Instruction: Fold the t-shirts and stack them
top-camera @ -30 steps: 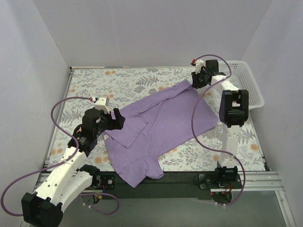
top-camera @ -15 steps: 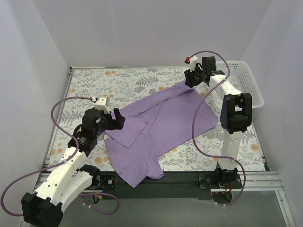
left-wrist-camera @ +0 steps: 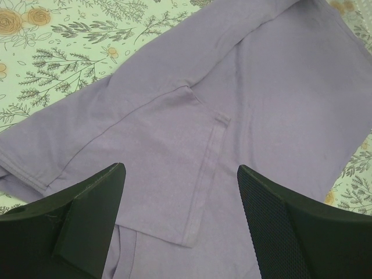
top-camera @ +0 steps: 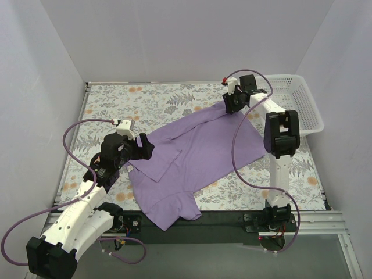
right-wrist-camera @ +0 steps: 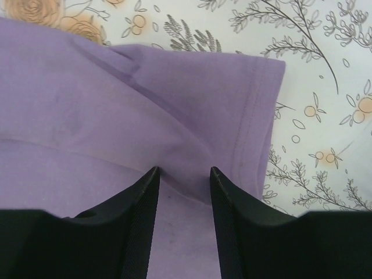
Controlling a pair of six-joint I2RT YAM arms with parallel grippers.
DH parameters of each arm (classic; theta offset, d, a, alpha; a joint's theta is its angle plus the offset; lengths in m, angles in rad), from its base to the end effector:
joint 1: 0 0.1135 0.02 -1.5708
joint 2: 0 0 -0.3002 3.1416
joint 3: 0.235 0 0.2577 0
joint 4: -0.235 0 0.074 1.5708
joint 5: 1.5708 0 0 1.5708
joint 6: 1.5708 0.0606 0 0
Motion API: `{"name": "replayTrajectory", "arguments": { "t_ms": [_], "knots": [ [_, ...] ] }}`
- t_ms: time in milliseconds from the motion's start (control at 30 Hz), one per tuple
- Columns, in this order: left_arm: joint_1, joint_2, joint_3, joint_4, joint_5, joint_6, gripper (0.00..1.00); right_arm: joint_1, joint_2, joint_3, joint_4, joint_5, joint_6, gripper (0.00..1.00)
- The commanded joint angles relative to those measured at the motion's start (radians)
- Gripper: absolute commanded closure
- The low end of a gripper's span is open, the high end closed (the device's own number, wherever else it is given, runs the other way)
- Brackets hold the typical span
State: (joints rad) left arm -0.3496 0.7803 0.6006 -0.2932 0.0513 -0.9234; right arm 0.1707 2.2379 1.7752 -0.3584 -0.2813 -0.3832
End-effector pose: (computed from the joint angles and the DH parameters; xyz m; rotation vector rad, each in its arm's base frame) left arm 0.1715 -0.0658 0.2777 -0.5763 2.0725 -0.8264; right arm 0.5361 0.1095 0.1944 -0.7714 2.2333 0.2337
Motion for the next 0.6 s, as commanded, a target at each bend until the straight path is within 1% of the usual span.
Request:
{"name": "replayTrajectory", "arguments": {
  "t_ms": [0, 67, 233, 367, 433, 467, 500, 567],
  "knots": [
    [0.003, -0.004, 0.007, -0.004, 0.012, 0.008, 0.23, -0.005, 0.022, 0.066, -0.007, 0.076, 0.023, 0.54],
    [0.003, -0.006, 0.005, -0.004, 0.010, 0.008, 0.23, -0.010, 0.049, 0.084, -0.011, 0.112, 0.024, 0.55],
    [0.003, -0.006, 0.005, -0.004, 0.009, 0.006, 0.23, -0.019, 0.077, 0.109, -0.036, 0.183, 0.003, 0.65],
    [0.003, -0.007, 0.004, -0.004, 0.007, 0.000, 0.23, -0.019, 0.039, 0.095, -0.039, 0.195, -0.034, 0.65],
    [0.003, -0.012, 0.002, -0.003, 0.002, -0.015, 0.23, -0.020, 0.022, 0.090, -0.043, 0.191, -0.040, 0.62],
    [0.003, -0.016, 0.002, -0.004, -0.008, -0.025, 0.23, -0.020, 0.000, 0.092, -0.054, 0.183, -0.049, 0.57],
    [0.003, -0.022, 0.001, -0.001, -0.016, -0.060, 0.23, -0.019, -0.012, 0.087, -0.059, 0.159, -0.054, 0.54],
    [0.003, -0.038, -0.004, -0.003, -0.034, -0.113, 0.21, -0.019, -0.061, 0.076, -0.082, 0.120, -0.072, 0.45]
  ]
}}
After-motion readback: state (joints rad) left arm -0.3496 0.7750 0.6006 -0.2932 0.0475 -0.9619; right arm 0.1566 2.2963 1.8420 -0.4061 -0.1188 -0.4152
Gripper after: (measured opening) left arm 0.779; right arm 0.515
